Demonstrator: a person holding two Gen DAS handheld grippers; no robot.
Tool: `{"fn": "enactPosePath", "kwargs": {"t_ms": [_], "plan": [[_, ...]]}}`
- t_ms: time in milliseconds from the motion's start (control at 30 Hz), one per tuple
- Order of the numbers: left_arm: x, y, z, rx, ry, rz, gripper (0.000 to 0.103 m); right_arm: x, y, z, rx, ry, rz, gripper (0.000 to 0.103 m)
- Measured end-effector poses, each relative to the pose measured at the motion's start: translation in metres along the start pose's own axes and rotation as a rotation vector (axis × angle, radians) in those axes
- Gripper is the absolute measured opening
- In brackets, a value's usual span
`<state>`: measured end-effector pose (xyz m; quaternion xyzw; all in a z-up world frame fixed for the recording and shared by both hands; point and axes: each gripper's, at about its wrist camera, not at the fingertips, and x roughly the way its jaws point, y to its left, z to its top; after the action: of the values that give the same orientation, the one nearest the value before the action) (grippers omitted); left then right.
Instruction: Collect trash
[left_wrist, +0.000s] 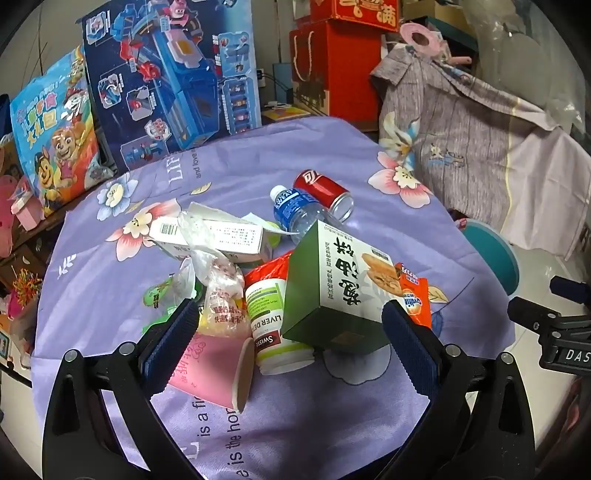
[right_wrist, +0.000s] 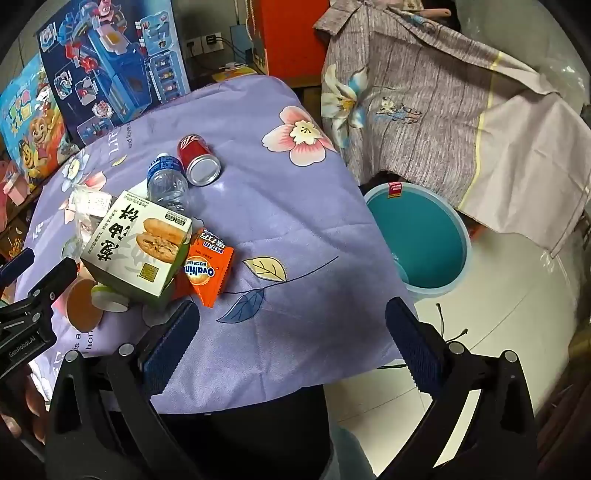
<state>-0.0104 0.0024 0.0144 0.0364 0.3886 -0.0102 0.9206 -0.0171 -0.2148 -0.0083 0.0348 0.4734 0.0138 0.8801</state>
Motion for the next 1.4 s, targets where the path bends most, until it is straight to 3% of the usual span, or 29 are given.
{"fn": "enactPosePath", "kwargs": {"t_ms": [1400], "plan": [[0.009,0.012,-0.004,0.002,0.018,0.014,0.099,0.013,0.006,-0.006,-0.014,0.031,0.002,0.097]]}}
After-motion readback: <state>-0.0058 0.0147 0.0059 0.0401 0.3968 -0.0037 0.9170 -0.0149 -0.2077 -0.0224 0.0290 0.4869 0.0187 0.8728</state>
